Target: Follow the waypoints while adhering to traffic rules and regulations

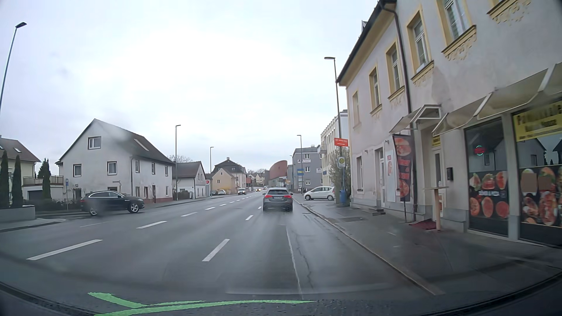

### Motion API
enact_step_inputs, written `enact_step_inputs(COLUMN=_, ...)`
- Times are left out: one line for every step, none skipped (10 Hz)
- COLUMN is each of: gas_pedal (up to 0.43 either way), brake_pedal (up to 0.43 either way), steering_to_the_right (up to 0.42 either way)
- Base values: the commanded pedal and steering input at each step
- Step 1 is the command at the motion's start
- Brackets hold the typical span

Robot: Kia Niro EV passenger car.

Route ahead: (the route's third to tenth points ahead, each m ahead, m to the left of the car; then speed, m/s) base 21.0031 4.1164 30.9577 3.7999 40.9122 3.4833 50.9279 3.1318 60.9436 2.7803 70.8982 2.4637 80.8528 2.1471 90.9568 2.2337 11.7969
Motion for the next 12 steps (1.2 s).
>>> enact_step_inputs(gas_pedal=0.000, brake_pedal=0.000, steering_to_the_right=-0.001)
enact_step_inputs(gas_pedal=0.000, brake_pedal=0.000, steering_to_the_right=-0.001)
enact_step_inputs(gas_pedal=0.000, brake_pedal=0.000, steering_to_the_right=-0.001)
enact_step_inputs(gas_pedal=0.000, brake_pedal=0.000, steering_to_the_right=-0.001)
enact_step_inputs(gas_pedal=0.000, brake_pedal=0.000, steering_to_the_right=-0.001)
enact_step_inputs(gas_pedal=0.000, brake_pedal=0.000, steering_to_the_right=-0.001)
enact_step_inputs(gas_pedal=0.000, brake_pedal=0.000, steering_to_the_right=-0.001)
enact_step_inputs(gas_pedal=0.000, brake_pedal=0.000, steering_to_the_right=-0.001)
enact_step_inputs(gas_pedal=0.000, brake_pedal=0.000, steering_to_the_right=-0.001)
enact_step_inputs(gas_pedal=0.000, brake_pedal=0.000, steering_to_the_right=-0.002)
enact_step_inputs(gas_pedal=0.000, brake_pedal=0.000, steering_to_the_right=-0.001)
enact_step_inputs(gas_pedal=0.000, brake_pedal=0.000, steering_to_the_right=-0.001)
